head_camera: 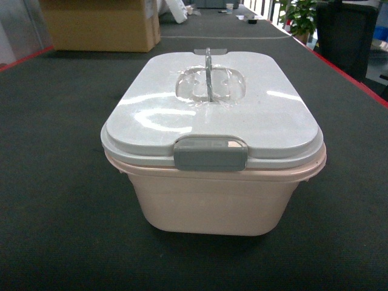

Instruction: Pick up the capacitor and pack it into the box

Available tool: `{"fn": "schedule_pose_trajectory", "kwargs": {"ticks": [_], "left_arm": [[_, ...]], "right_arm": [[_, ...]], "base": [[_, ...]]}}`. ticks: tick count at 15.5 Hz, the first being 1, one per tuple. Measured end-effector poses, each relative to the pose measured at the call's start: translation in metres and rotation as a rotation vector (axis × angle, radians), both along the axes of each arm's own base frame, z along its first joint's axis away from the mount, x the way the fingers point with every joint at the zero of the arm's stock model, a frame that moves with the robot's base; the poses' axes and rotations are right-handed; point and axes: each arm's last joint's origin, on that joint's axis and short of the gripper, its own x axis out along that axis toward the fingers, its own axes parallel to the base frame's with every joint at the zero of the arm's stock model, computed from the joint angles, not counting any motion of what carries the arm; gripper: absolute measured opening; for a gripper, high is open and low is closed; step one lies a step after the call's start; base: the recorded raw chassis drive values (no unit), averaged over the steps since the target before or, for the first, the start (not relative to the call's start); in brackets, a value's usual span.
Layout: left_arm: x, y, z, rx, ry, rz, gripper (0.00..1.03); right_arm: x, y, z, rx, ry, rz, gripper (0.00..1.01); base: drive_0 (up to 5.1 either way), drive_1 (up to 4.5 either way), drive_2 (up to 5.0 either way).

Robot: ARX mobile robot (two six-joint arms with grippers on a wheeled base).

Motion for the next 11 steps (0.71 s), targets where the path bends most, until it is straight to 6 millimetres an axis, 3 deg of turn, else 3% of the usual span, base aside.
{"fn": "schedule_pose_trajectory", "kwargs": {"ticks": [11], "left_arm": [[0.0, 0.0, 0.0, 0.0, 0.0, 0.0, 0.98]], "right_arm": [[0.0, 0.0, 0.0, 0.0, 0.0, 0.0, 0.98]], "base": [[0.0, 0.0, 0.0]]}}
